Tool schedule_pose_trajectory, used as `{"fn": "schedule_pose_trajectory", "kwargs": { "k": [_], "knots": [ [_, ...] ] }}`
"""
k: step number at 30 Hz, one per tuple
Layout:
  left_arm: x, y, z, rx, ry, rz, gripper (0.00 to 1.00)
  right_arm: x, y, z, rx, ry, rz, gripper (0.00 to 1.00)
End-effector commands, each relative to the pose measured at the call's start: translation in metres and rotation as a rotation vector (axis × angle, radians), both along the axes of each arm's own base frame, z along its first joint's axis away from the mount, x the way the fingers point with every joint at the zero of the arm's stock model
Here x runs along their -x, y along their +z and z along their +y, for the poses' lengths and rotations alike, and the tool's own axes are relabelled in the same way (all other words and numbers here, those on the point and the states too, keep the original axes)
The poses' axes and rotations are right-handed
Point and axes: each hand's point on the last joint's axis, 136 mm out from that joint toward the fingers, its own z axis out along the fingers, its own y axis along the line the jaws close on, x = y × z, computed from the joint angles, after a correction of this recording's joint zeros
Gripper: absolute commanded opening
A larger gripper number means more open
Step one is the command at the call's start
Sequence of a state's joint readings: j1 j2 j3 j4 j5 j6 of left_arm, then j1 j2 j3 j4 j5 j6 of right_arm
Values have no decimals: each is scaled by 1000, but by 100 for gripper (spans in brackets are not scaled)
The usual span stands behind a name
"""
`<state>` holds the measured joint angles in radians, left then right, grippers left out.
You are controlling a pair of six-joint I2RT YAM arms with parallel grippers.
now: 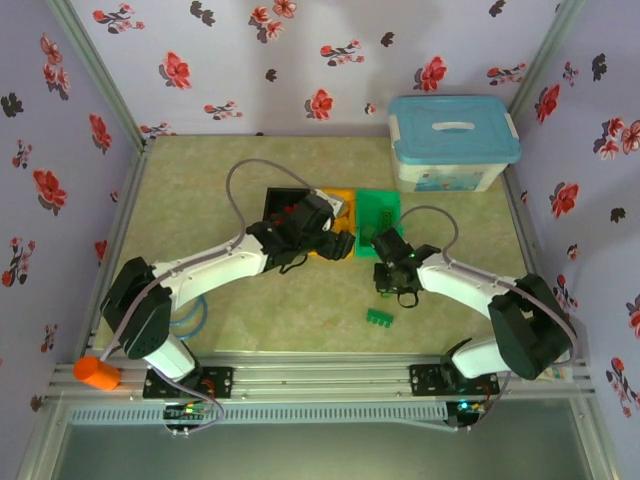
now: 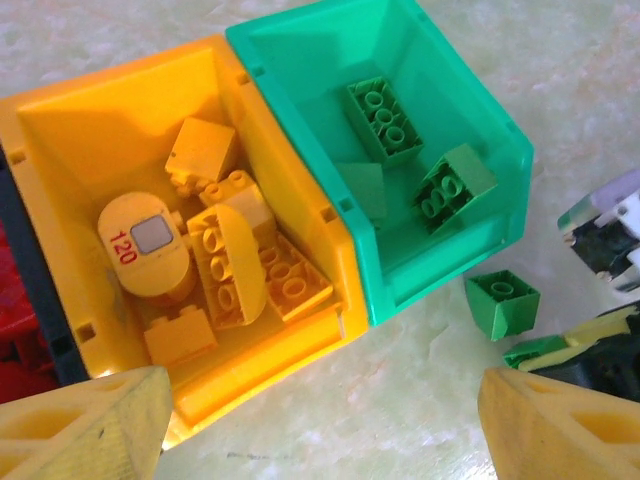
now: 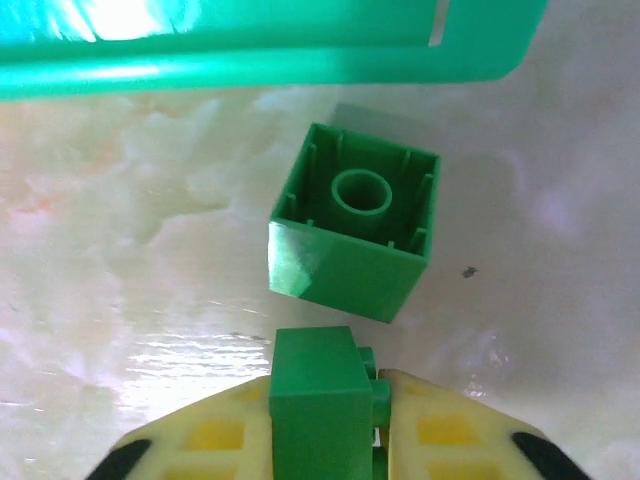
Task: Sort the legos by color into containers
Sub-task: Pick up the lego from the bottom-center of the table, then place the lego in the container.
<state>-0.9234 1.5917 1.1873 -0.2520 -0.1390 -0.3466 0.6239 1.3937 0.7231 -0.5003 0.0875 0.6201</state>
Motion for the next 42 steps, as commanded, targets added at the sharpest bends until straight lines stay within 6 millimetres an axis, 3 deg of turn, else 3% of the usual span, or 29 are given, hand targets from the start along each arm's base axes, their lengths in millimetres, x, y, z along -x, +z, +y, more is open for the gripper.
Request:
{"fn": "schedule_pose_trajectory", "kwargs": {
  "k": [1, 7, 14, 21, 23, 26, 28, 34, 42],
  "knots": [
    [0, 6, 11, 26, 46, -24, 80, -4, 23, -1, 25, -1, -39, 13],
    [12, -9, 27, 18, 62, 5, 80, -19, 59, 2, 19, 9, -121, 10],
    [39, -20, 28, 23, 26, 19, 80, -69, 103, 3, 74, -1, -240, 13],
    [60, -37, 43, 28, 57, 50, 79, -117, 112, 7, 82, -10, -247, 17],
    [65, -40, 49, 35, 67, 55, 80, -127, 110, 9, 87, -5, -240, 27],
    [71, -44, 55, 47, 76, 62, 79, -134, 114, 11, 105, 3, -234, 56],
    [75, -46, 60, 55, 80, 66, 80, -133, 119, 13, 99, 13, -246, 63],
    [78, -48, 74, 76, 107, 48, 80, -107, 122, 17, 48, 94, -265, 68],
    [71, -47, 86, 96, 152, 30, 80, -12, 102, 39, -97, 403, -153, 75]
  ]
}}
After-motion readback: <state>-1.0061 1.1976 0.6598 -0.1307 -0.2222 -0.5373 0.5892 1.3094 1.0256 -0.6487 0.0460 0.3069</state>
